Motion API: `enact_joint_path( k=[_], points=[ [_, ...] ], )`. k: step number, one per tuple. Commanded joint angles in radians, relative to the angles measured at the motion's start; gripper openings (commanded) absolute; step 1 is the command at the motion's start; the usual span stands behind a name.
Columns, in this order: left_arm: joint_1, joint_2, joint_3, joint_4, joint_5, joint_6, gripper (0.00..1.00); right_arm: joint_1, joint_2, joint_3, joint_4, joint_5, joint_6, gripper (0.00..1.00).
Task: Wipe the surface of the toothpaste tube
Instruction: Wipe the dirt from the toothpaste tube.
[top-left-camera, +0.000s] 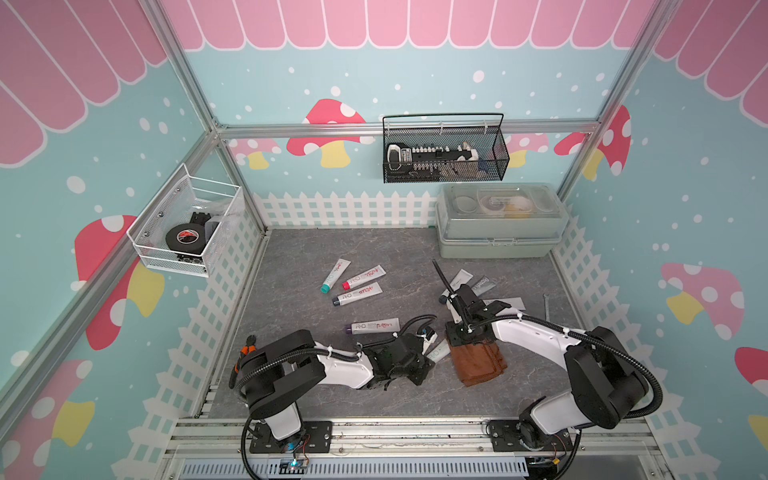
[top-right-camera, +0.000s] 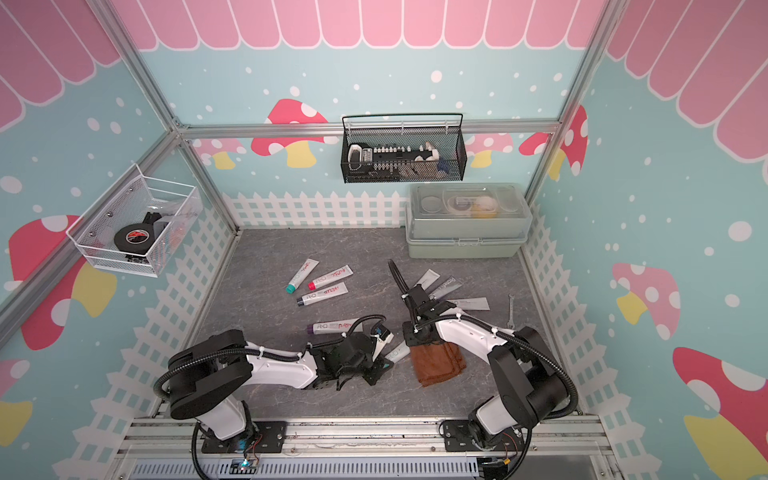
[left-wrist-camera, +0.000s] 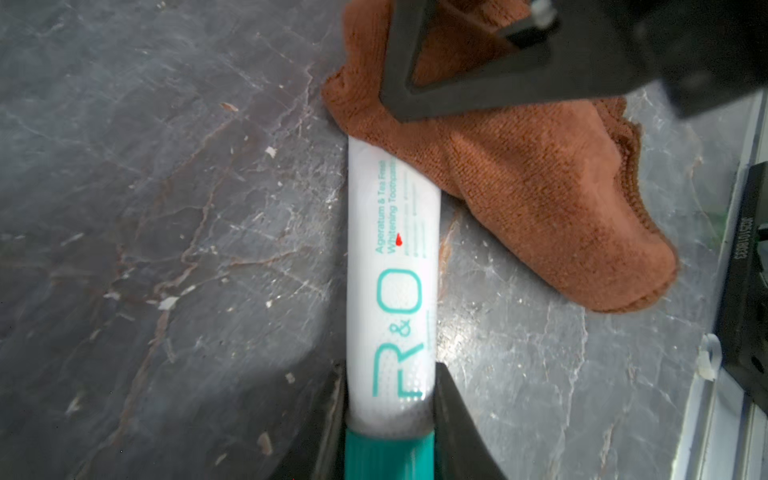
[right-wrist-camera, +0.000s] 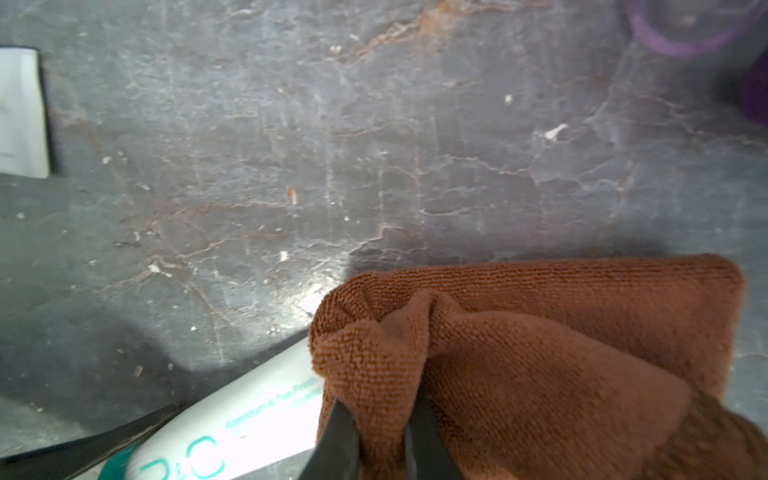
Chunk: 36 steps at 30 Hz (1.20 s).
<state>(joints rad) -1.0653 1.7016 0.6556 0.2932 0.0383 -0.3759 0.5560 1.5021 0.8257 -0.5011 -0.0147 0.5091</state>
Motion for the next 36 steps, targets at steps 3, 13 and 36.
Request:
enact_joint_path(
  k=[3,13,36],
  points=[
    [0.022,-0.006,-0.021,-0.064,-0.045,-0.026,0.28,-0.014,-0.004,-0.068,0.006,-0.231,-0.018,0.15],
    [0.039,0.007,0.004,-0.067,-0.036,-0.013,0.27,0.040,-0.037,-0.095,0.044,-0.485,-0.007,0.15],
    [0.052,-0.024,-0.033,-0.048,-0.043,-0.024,0.27,0.016,0.012,-0.063,-0.067,-0.033,-0.002,0.13]
  ],
)
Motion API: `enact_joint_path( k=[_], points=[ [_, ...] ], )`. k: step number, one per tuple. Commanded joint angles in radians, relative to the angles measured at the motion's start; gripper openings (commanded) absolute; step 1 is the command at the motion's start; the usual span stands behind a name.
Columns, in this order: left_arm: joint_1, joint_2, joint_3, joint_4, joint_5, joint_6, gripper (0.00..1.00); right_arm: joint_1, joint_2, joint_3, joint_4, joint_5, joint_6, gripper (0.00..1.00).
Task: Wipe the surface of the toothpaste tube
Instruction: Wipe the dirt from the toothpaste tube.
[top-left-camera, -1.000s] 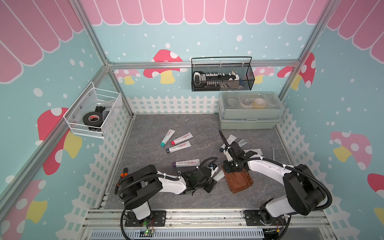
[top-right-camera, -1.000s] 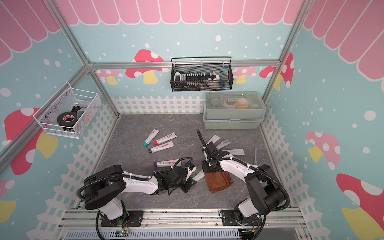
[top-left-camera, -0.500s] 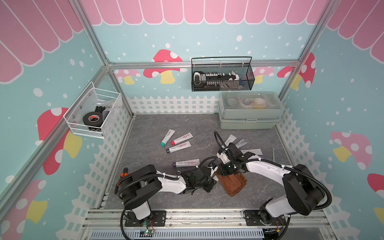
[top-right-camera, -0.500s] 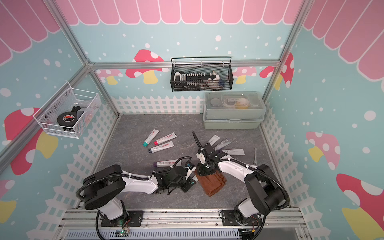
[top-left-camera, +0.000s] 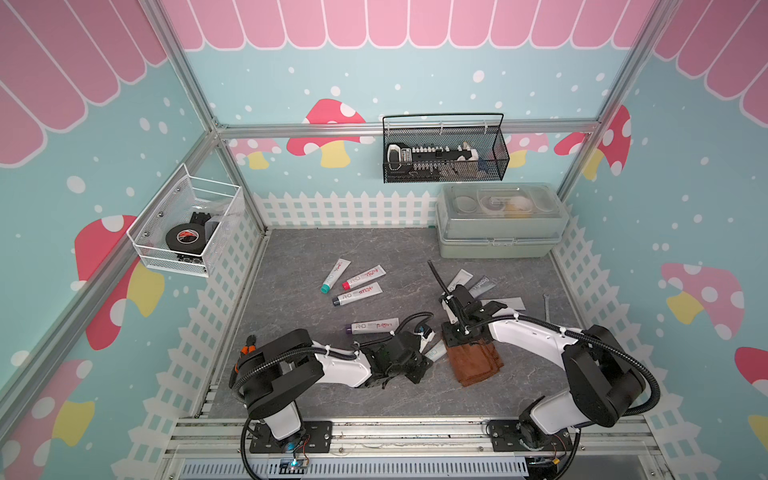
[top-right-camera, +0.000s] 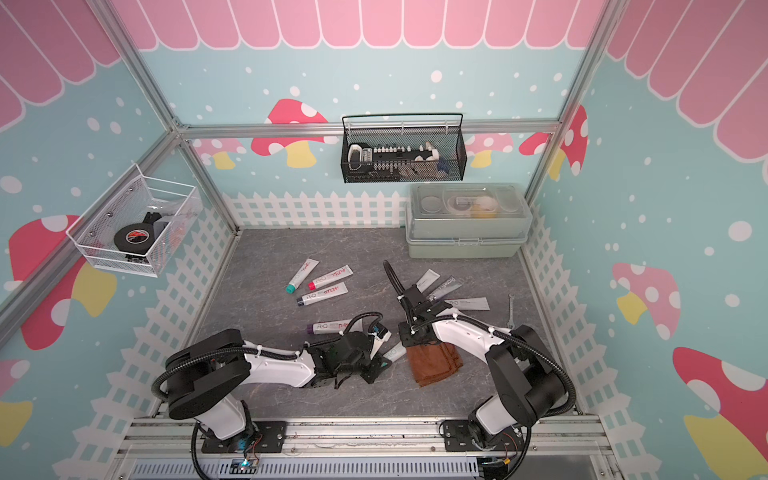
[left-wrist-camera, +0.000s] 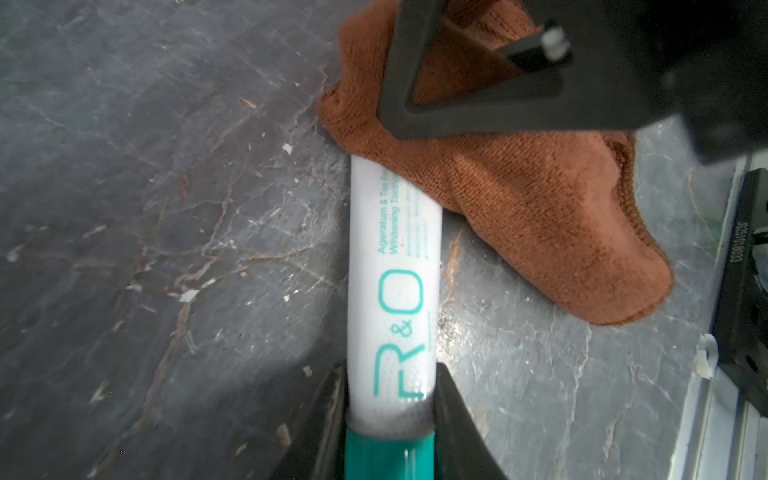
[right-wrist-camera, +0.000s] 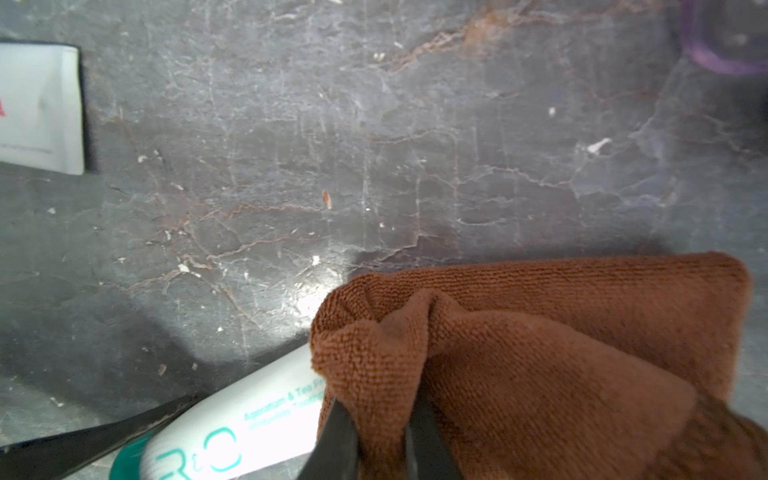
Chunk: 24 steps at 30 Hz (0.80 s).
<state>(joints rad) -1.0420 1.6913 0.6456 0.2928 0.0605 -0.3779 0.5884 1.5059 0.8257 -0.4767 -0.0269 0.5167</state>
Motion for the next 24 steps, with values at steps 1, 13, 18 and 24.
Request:
enact_joint_path(
  k=[1,13,18,24],
  points=[
    [0.030,-0.012,-0.020,-0.050,-0.064,-0.021,0.28,-0.016,-0.003,-0.068,-0.066,-0.094,-0.018,0.14],
    [0.045,-0.010,0.002,-0.065,-0.062,-0.014,0.28,0.034,-0.023,-0.076,-0.044,-0.356,-0.025,0.15],
    [0.048,-0.014,-0.007,-0.065,-0.060,-0.016,0.28,0.017,0.063,-0.014,-0.180,0.051,-0.022,0.15],
    [0.050,-0.021,-0.026,-0.045,-0.053,-0.019,0.28,-0.064,0.102,0.027,-0.172,0.146,-0.021,0.15]
  ],
)
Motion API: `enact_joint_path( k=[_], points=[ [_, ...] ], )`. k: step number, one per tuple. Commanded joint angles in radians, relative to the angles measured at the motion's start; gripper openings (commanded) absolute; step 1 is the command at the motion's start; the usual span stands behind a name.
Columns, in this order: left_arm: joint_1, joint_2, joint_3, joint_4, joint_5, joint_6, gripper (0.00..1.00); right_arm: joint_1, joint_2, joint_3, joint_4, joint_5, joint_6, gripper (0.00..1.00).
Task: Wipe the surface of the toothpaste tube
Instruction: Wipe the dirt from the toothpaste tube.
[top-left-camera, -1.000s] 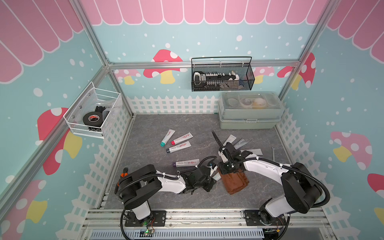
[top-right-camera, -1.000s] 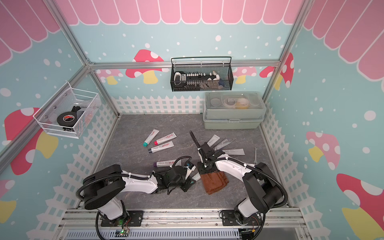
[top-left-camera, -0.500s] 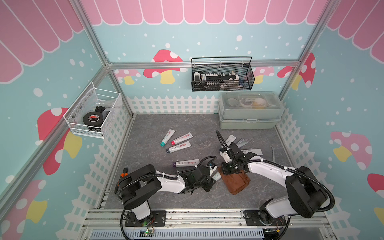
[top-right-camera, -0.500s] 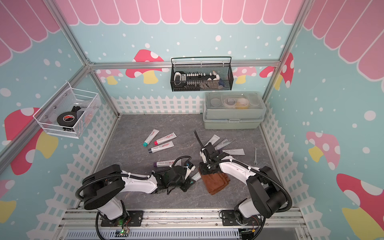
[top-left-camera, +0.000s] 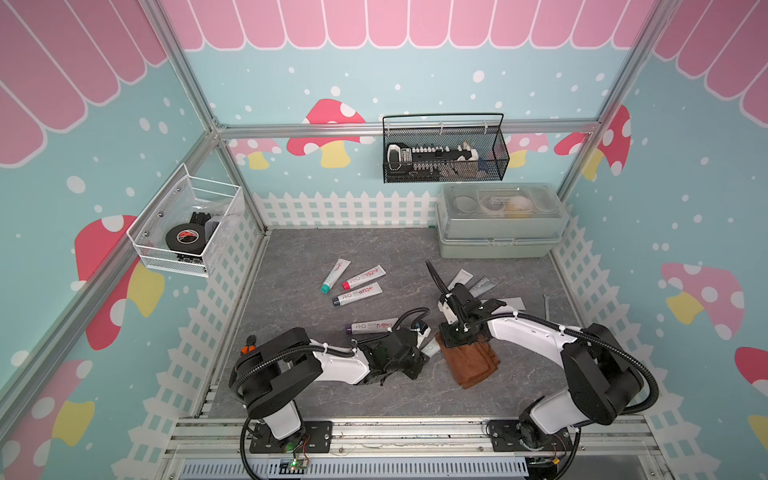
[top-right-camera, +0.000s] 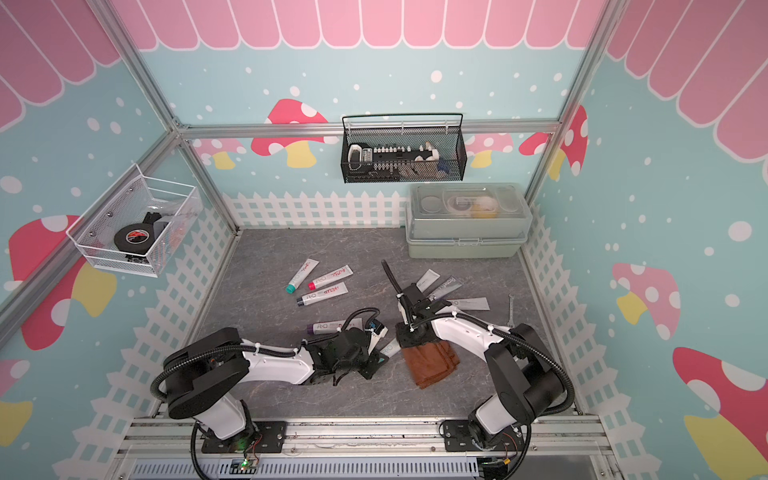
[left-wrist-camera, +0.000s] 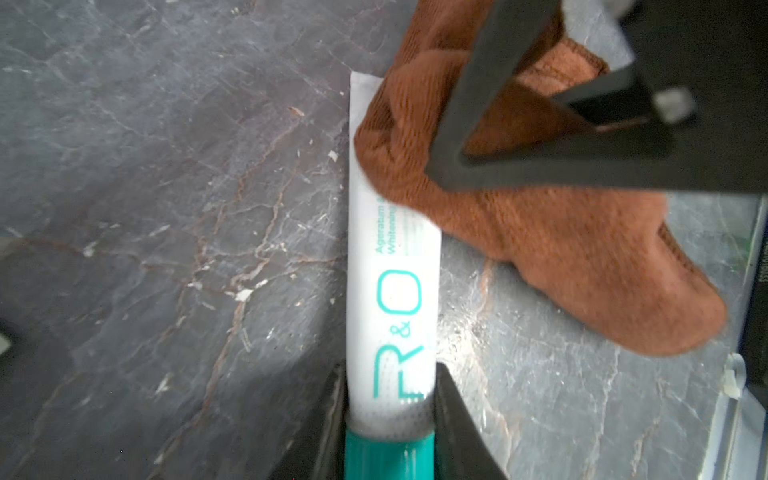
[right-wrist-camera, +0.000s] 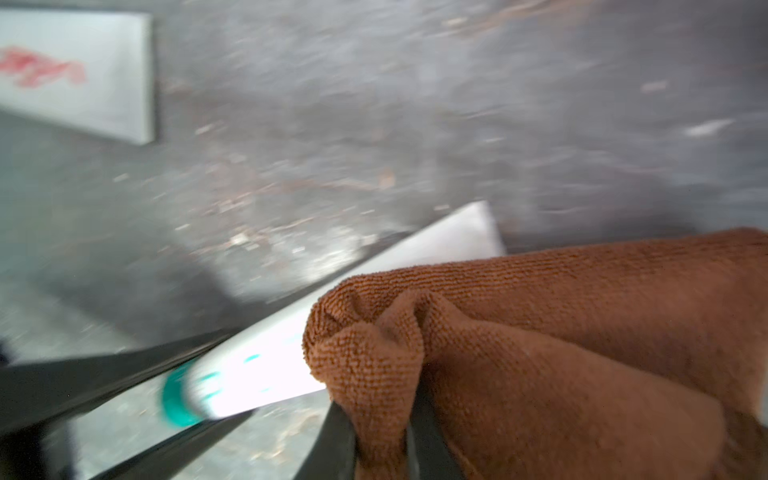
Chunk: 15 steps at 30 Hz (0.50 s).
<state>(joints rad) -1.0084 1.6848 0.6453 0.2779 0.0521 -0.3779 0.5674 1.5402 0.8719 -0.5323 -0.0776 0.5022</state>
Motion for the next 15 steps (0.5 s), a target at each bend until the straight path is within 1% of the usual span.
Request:
enact_joint_path(
  k=[1,4,9,13,15],
  points=[
    [0.016,-0.013,-0.026,-0.027,-0.041,-0.019,0.28,-0.054,0.082,-0.011,-0.113,0.191,-0.015,0.14],
    [0.015,-0.009,-0.027,-0.021,-0.018,-0.016,0.28,-0.080,0.095,0.004,-0.104,0.158,-0.025,0.14],
    [0.000,0.003,-0.024,-0.009,0.027,-0.010,0.28,-0.084,-0.019,-0.001,-0.094,0.066,-0.030,0.14],
    [-0.016,0.038,0.010,-0.032,0.038,0.001,0.28,-0.061,-0.033,-0.004,-0.089,-0.120,-0.046,0.15],
    [-0.022,0.045,0.019,-0.036,0.041,0.003,0.28,-0.042,-0.048,-0.025,-0.065,-0.190,-0.041,0.15]
  ],
)
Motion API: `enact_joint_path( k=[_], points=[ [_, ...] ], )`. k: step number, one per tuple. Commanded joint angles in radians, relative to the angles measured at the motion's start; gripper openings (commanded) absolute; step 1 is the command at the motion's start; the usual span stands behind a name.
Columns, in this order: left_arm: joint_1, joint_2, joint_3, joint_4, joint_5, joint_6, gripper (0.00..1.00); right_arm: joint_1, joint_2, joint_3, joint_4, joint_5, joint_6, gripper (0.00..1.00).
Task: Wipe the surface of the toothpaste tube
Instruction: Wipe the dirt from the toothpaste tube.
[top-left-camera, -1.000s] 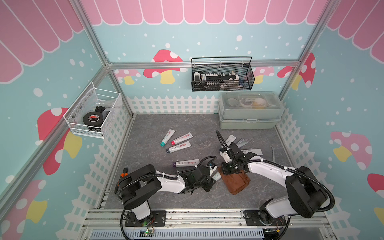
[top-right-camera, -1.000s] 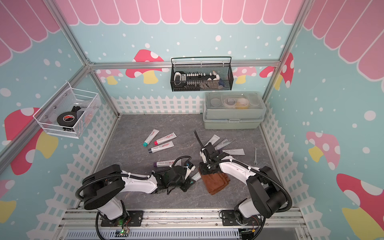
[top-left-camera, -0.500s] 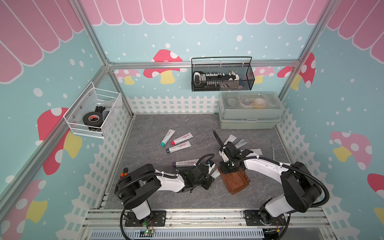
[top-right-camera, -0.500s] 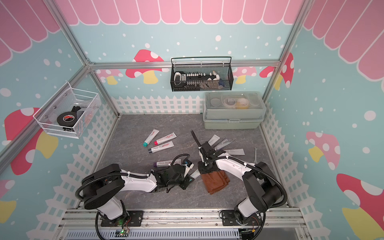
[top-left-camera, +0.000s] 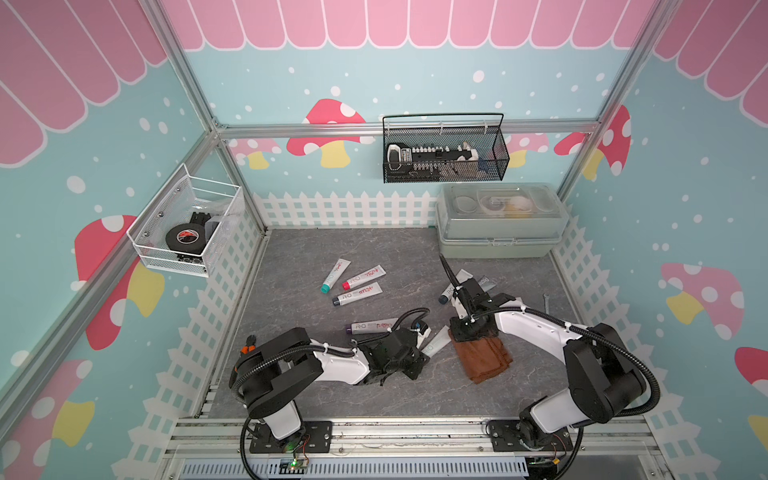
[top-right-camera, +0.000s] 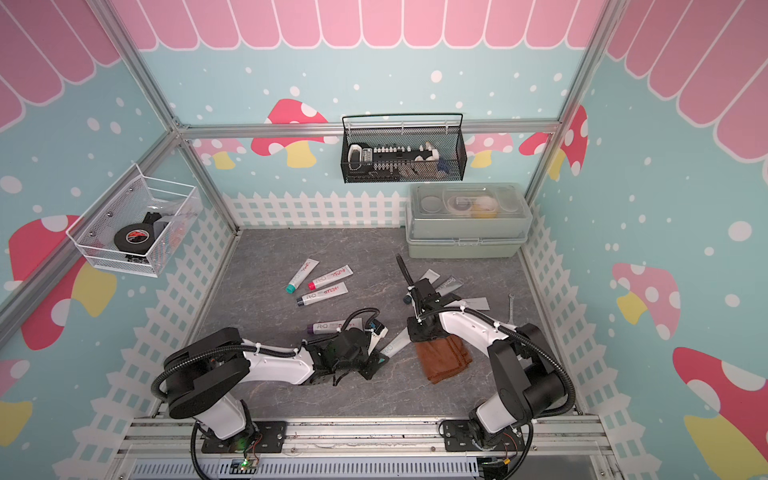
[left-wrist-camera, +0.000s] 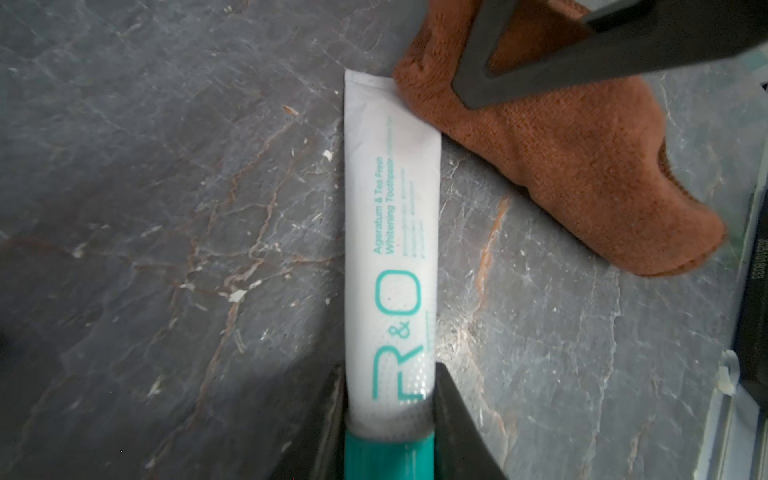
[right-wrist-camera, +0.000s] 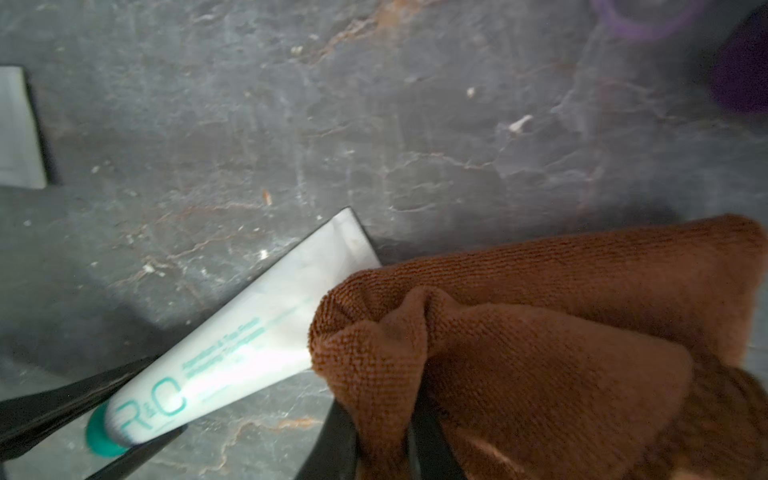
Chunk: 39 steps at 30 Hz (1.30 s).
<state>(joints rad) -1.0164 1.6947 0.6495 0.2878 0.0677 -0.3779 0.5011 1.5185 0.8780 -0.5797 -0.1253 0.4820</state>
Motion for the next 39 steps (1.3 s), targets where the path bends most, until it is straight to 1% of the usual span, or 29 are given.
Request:
enact_joint_path(
  k=[1,4,6,10,12,14,16,18,20,23,25,29,32,36,39],
  points=[
    [-0.015,0.036,0.018,-0.047,0.028,0.004,0.28,0.033,-0.041,-0.047,0.001,-0.175,-0.011,0.15],
    [-0.019,0.043,0.025,-0.047,0.043,0.005,0.28,0.050,-0.071,-0.077,0.036,-0.254,0.010,0.15],
    [-0.025,0.050,0.033,-0.051,0.047,0.006,0.28,0.059,-0.084,-0.083,0.048,-0.278,0.013,0.15],
    [-0.037,0.067,0.051,-0.061,0.056,0.009,0.28,0.061,-0.052,-0.077,0.053,-0.257,0.009,0.15],
    [-0.042,0.070,0.056,-0.067,0.055,0.009,0.28,0.061,-0.028,-0.070,0.046,-0.208,0.005,0.15],
    [-0.043,0.063,0.052,-0.068,0.050,0.010,0.28,0.061,0.004,-0.052,0.001,-0.091,-0.007,0.14],
    [-0.044,0.054,0.047,-0.067,0.048,0.008,0.28,0.058,0.041,-0.034,-0.050,0.054,-0.018,0.14],
    [-0.044,0.048,0.044,-0.071,0.045,0.009,0.28,0.050,0.070,-0.027,-0.081,0.156,-0.022,0.14],
    [-0.044,0.042,0.040,-0.070,0.046,0.009,0.28,0.033,0.079,-0.033,-0.082,0.208,-0.017,0.14],
    [-0.047,0.037,0.037,-0.073,0.045,0.010,0.28,0.008,0.064,-0.048,-0.076,0.233,-0.005,0.14],
    [-0.048,0.032,0.032,-0.070,0.046,0.009,0.28,-0.012,0.025,-0.059,-0.076,0.238,0.001,0.14],
    [-0.054,0.026,0.028,-0.068,0.052,0.010,0.28,-0.033,-0.093,-0.058,-0.086,0.198,0.002,0.15],
    [-0.065,0.032,0.039,-0.077,0.068,0.015,0.29,-0.032,-0.151,-0.039,-0.092,0.089,-0.012,0.15],
    [-0.079,0.051,0.056,-0.087,0.060,0.020,0.29,-0.022,-0.144,-0.038,-0.055,-0.123,-0.022,0.16],
    [-0.079,0.060,0.058,-0.089,0.051,0.019,0.29,0.013,-0.108,-0.057,-0.008,-0.201,-0.010,0.16]
  ],
)
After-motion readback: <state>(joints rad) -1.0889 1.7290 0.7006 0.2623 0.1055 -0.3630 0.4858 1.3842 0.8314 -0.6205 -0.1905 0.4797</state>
